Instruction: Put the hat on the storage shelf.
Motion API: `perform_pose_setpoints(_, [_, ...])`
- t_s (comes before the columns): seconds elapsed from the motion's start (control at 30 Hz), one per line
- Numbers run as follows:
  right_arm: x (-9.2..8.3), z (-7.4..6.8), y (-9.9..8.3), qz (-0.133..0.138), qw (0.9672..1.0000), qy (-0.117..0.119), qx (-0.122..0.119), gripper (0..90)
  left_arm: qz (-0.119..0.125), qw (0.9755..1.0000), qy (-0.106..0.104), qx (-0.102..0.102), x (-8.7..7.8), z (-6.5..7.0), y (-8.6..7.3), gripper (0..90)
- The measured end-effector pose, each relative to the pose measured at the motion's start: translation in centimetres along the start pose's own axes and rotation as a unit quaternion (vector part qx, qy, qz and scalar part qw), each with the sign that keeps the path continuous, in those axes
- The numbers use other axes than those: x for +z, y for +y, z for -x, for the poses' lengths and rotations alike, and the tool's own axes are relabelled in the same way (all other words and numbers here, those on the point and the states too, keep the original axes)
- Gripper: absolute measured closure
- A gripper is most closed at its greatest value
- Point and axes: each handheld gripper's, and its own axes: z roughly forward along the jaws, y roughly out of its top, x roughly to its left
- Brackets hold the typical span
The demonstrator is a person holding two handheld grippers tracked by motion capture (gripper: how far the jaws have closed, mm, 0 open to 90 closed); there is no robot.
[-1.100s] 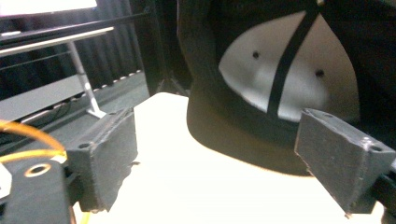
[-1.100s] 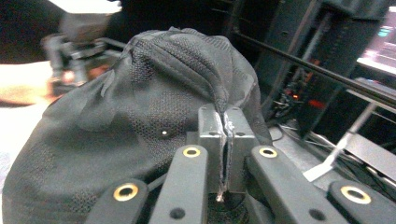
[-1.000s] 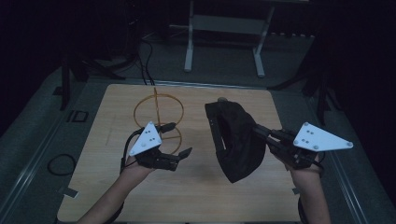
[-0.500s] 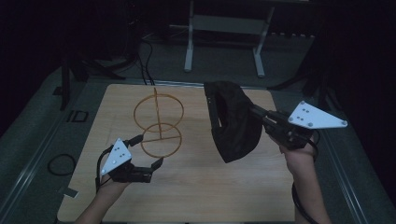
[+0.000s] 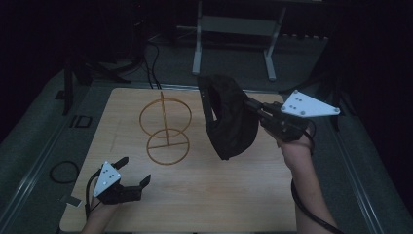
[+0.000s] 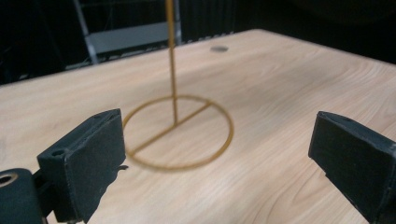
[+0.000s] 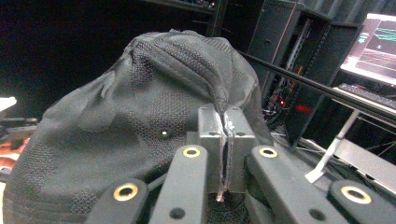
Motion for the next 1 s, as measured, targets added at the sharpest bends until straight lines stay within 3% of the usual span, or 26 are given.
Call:
perform_pose_setpoints(0.17, [1.7,0.0,1.0,-0.008,0.9999,0.004,-0.009,88.0,-0.009,0.9993,0.029,-0.025,-1.0,-0.9,-1.9,4.2])
perform_pose_setpoints(0.27, [2.8,-0.1,1.6,-0.012,0.9999,0.005,-0.01,88.0,-0.018,0.9981,0.054,-0.022,-1.4,-1.2,-2.9,4.2])
perform_pose_setpoints(0.4, [4.7,-0.3,2.1,-0.024,0.9996,0.004,-0.014,88.0,-0.027,0.9953,0.09,-0.022,-2.0,-1.6,-4.1,3.5])
perform_pose_setpoints(0.6, [7.8,-1.1,1.8,-0.053,0.9984,0.007,-0.016,88.0,-0.035,0.9893,0.134,-0.045,-2.9,-2.5,-5.0,2.7])
perform_pose_setpoints(0.73, [9.9,-1.8,1.3,-0.067,0.9975,0.017,-0.013,88.0,-0.045,0.9885,0.131,-0.06,-3.2,-3.1,-5.4,2.7])
perform_pose_setpoints(1.0, [13.2,-3.1,1.3,-0.087,0.9956,0.033,-0.008,88.0,-0.067,0.9879,0.125,-0.063,-2.6,-3.4,-6.0,2.8])
